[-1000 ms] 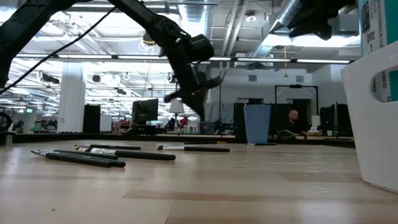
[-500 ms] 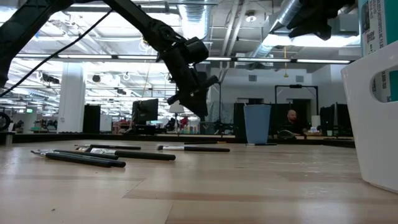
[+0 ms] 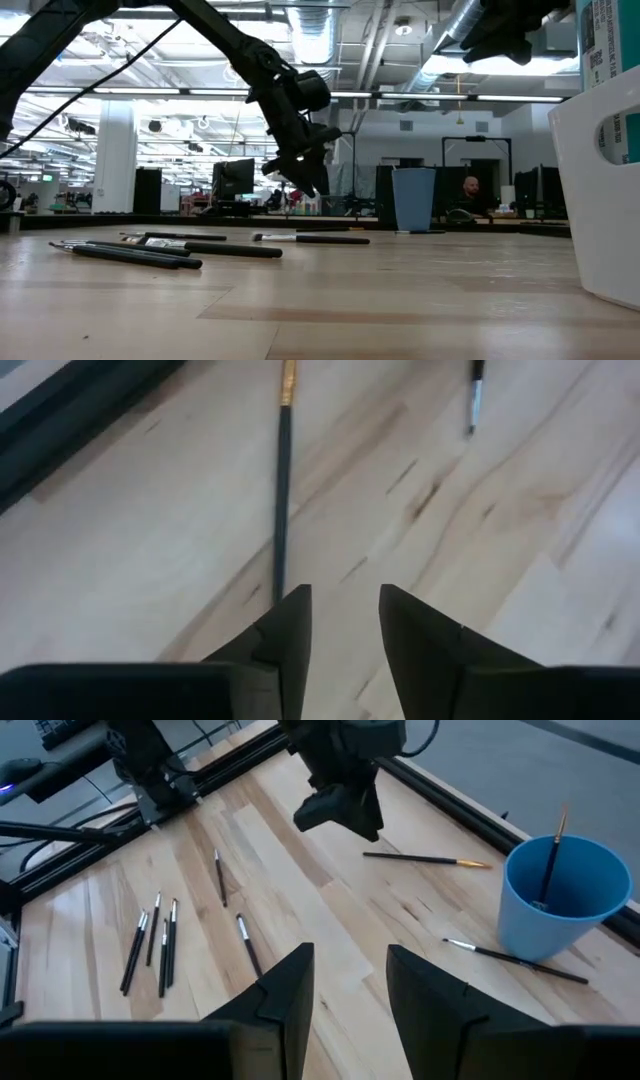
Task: Pick & Place Paint Supplies
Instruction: Put the orange paintbrush into the blue cup
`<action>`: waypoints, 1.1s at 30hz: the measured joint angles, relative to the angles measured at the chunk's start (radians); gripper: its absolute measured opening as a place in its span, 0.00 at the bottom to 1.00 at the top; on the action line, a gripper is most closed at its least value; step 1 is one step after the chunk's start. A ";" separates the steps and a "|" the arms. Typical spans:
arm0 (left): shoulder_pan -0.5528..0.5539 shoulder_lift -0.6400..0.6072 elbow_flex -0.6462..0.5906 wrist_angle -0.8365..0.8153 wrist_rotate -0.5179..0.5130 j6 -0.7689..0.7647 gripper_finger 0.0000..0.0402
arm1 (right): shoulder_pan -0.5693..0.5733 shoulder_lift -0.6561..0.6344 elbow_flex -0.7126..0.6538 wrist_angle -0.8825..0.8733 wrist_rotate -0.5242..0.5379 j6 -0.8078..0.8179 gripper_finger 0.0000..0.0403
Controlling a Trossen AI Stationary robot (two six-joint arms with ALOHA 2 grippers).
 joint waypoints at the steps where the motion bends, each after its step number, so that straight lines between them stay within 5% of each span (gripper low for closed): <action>1: -0.004 0.007 0.001 -0.001 0.004 0.001 0.28 | 0.000 -0.001 0.000 0.001 0.000 0.000 0.30; 7: -0.014 0.063 -0.001 -0.120 0.010 0.044 0.28 | 0.000 -0.001 0.000 0.002 0.000 0.000 0.30; 27: 0.009 0.111 0.000 -0.028 -0.029 0.075 0.27 | 0.000 -0.001 0.000 0.001 -0.003 -0.010 0.30; 33: 0.005 0.141 0.007 -0.056 -0.018 0.087 0.16 | 0.000 -0.001 0.000 0.001 -0.003 -0.010 0.30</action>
